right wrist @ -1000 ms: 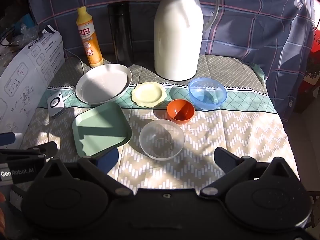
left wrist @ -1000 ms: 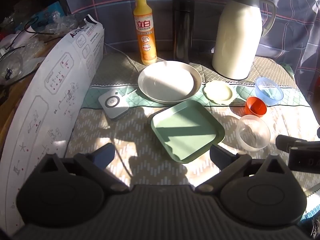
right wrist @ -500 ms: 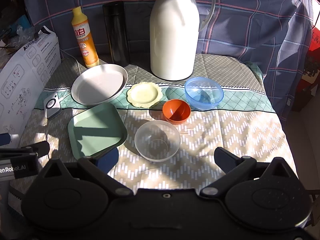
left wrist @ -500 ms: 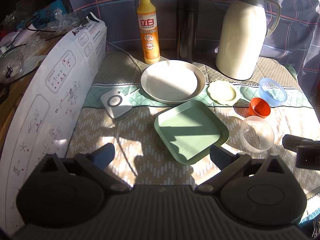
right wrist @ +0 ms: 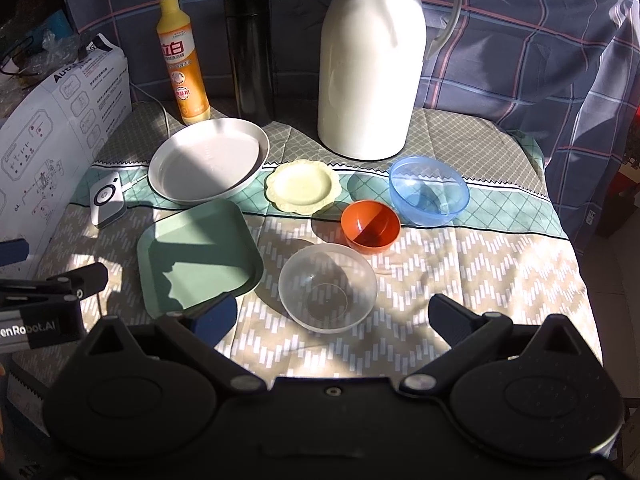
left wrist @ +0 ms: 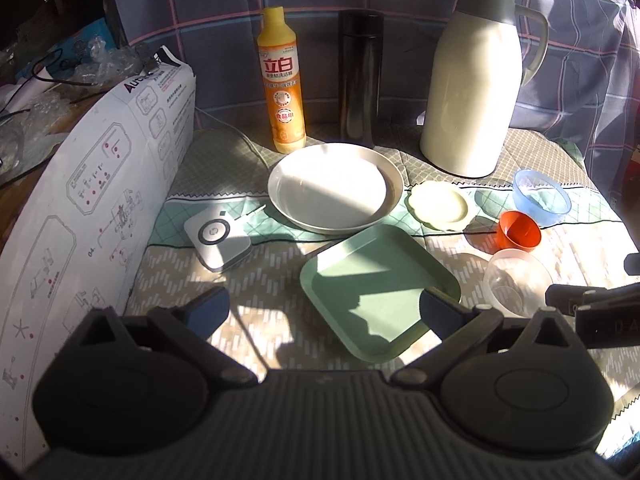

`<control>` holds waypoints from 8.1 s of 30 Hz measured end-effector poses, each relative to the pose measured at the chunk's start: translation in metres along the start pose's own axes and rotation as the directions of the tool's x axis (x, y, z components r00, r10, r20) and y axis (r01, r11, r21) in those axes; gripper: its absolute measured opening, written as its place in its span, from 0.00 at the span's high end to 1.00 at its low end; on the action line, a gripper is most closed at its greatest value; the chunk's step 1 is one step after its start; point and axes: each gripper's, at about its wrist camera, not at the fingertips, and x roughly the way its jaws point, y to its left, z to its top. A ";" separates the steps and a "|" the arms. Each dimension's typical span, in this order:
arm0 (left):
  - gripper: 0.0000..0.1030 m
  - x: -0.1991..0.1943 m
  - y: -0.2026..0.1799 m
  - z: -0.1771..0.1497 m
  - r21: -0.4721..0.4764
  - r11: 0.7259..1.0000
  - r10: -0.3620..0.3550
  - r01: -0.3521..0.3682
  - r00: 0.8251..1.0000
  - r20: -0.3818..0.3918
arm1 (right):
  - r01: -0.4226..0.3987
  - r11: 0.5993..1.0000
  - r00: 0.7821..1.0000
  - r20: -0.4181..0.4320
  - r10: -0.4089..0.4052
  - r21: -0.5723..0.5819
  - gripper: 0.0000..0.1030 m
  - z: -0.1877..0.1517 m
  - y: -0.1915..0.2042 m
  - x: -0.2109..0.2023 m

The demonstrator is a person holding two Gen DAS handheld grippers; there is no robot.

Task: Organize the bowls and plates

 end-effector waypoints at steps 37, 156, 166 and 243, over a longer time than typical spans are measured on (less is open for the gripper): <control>0.67 0.238 0.082 0.113 -0.002 1.000 -0.013 0.013 0.976 -0.220 | -0.223 0.969 0.964 -0.122 0.234 0.103 0.67 0.175 0.039 0.249; 0.00 0.001 0.115 -0.090 -0.031 0.995 0.086 -0.092 0.981 -0.174 | -0.300 0.945 0.932 -0.253 0.261 -0.128 0.08 -0.040 0.102 0.047; 0.00 0.014 0.107 -0.074 -0.019 0.997 0.066 -0.070 0.985 -0.161 | -0.269 0.958 0.941 -0.237 0.240 -0.096 0.08 -0.035 0.091 0.050; 0.69 0.139 0.016 -0.014 0.047 0.994 -0.086 0.104 0.954 -0.286 | -0.250 0.968 0.956 -0.162 0.244 -0.018 0.84 0.064 0.057 0.171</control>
